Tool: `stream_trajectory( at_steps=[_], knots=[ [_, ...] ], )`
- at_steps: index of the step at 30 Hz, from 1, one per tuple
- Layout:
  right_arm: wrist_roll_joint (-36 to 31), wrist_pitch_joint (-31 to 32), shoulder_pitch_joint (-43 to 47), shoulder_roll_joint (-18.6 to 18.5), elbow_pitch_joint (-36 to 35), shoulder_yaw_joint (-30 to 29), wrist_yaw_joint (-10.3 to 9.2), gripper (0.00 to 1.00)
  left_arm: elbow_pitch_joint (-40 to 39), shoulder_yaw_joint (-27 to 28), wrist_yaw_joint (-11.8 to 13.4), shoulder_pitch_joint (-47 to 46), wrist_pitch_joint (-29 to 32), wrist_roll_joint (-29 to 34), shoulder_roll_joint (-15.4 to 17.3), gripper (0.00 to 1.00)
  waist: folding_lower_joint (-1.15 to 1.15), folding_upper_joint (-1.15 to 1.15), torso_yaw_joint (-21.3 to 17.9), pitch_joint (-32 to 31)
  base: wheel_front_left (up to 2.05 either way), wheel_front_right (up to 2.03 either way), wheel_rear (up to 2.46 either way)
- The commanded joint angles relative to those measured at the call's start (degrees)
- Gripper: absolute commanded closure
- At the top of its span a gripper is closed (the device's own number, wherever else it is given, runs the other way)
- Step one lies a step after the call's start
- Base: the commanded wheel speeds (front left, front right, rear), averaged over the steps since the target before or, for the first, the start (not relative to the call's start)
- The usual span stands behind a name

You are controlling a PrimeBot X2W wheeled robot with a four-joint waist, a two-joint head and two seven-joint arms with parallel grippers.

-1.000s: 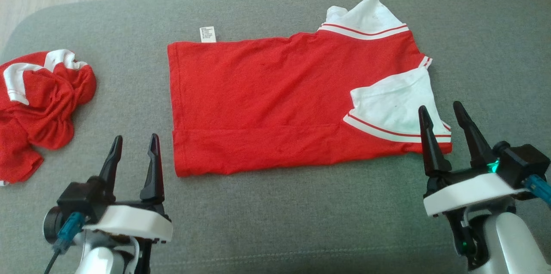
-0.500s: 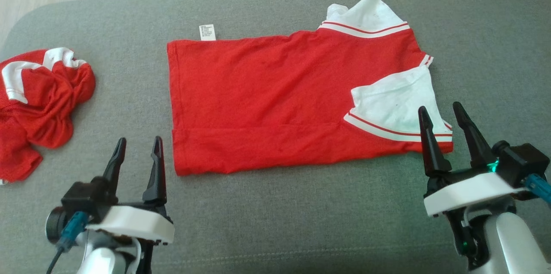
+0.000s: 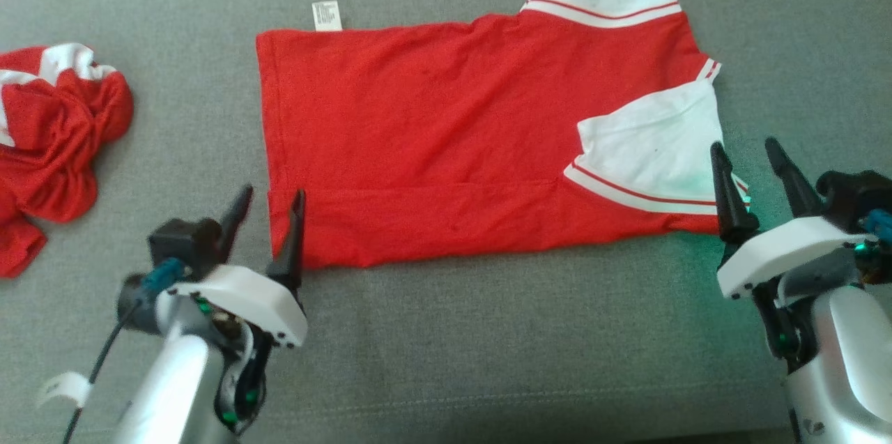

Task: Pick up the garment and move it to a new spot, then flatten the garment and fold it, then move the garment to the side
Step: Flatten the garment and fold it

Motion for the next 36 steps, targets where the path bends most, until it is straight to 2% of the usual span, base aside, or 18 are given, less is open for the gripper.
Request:
stream_trajectory(
  at_steps=[1, 5, 15, 16, 17, 18, 19, 28, 36],
  knots=[
    [0.3, 0.3, -1.1, -0.8, -0.3, 1.1, -0.04, 0.0, 0.0, 1.7, -0.5, -1.7, 0.4, -0.9, 0.3, 0.0, 0.0, 0.0, 0.0, 1.1, 0.0, 0.0, 0.0],
    [0.8, 4.5, -1.5, -0.8, 4.1, 0.3, -0.04, 0.0, 4.6, 1.7, -1.2, -1.2, 1.2, -3.3, -1.1, 0.0, 0.0, 0.0, 0.1, 2.6, 0.0, 0.0, 0.0],
    [3.7, 10.4, -2.8, 0.7, 8.2, -0.8, -0.04, 0.0, 11.4, 2.1, -2.9, -1.6, 4.3, -7.9, -2.8, 0.0, 0.0, 0.0, 0.2, 4.8, 0.0, 0.0, 0.0],
    [3.9, 10.7, -3.0, 0.9, 8.5, -0.8, -0.04, 0.0, 11.9, 2.2, -3.3, -1.9, 4.7, -8.3, -2.9, 0.5, 0.0, 0.0, 0.2, 4.9, 0.0, 0.0, 0.0],
    [4.3, 11.1, -3.2, 1.1, 8.7, -0.8, -0.04, 0.36, 12.3, 2.1, -3.6, -2.2, 4.9, -8.7, -2.9, 0.79, 0.0, 0.0, 0.2, 4.9, 0.0, 0.0, 0.0],
    [4.5, 11.1, -3.4, 1.2, 8.7, -0.7, -0.04, 0.85, 12.8, 2.0, -4.0, -2.4, 5.3, -8.9, -2.9, 1.0, 0.0, 0.0, 0.2, 5.0, 0.0, 0.0, 0.0],
    [4.8, 10.9, -3.5, 1.3, 8.6, -0.7, -0.04, 1.0, 13.0, 2.0, -4.2, -2.7, 5.2, -9.1, -2.9, 1.0, 0.0, 0.0, 0.2, 5.0, 0.0, 0.0, 0.0],
    [7.4, 9.5, -1.0, 2.1, 5.0, 0.4, -0.04, 1.0, 11.6, 3.1, -3.3, -2.1, 1.1, -8.7, -1.8, 1.0, 0.0, 0.0, 0.3, 3.5, 0.0, 0.0, 0.0],
    [7.5, 10.3, 5.4, 3.5, -1.3, -0.8, -0.04, 1.0, 5.9, 4.0, -2.0, 2.3, 2.1, -9.4, 0.2, 1.0, 0.0, 0.0, 0.2, 0.9, 0.0, 0.0, 0.0]
  ],
)
